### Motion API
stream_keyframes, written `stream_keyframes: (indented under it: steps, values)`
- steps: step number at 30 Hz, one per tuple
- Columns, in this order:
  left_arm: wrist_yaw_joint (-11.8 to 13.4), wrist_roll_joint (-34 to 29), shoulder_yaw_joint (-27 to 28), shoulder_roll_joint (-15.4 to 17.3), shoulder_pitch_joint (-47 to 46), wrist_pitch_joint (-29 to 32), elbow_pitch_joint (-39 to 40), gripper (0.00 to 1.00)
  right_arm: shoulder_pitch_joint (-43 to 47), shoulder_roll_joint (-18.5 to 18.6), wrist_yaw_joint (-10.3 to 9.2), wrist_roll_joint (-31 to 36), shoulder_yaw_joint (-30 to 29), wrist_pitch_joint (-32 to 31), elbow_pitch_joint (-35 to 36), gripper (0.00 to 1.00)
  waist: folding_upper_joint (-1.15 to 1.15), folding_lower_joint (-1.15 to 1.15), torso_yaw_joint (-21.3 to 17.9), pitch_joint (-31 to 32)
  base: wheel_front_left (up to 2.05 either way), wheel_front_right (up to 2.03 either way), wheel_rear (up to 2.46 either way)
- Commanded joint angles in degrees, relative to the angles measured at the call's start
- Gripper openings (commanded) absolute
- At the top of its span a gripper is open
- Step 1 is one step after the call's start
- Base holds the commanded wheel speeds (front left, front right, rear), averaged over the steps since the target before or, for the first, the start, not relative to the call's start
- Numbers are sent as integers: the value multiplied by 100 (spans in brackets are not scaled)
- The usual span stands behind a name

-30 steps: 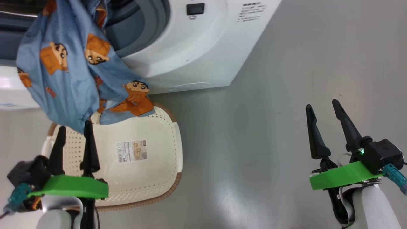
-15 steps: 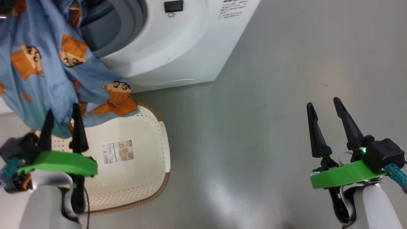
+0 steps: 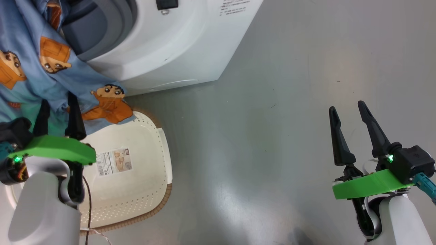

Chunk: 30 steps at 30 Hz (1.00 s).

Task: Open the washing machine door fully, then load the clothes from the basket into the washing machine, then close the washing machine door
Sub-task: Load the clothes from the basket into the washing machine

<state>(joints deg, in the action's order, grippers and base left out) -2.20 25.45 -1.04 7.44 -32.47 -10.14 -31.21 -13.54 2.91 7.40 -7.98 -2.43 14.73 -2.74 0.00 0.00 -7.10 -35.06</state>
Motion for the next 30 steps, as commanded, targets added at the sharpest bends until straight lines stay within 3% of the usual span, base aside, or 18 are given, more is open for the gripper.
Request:
stream_keyframes:
  steps: [1,16,19,30]
  values:
    - [-46,66,167,218,-104,-76,-22,100,-14,-3,9,-161,139,27,132,100,0,0,-17,0,0,0,0]
    - [35,22,246,92,-1128,-454,-1001,100,-41,-3,9,-164,213,27,170,100,0,0,-154,-110,0,0,0]
    - [155,-102,332,140,-1234,-479,-1043,3,-20,-3,9,-166,221,27,178,100,0,0,-198,-120,0,0,0]
    - [272,-392,731,38,-981,-485,-657,0,-6,-3,9,-191,164,27,175,100,0,0,-144,-114,0,0,0]
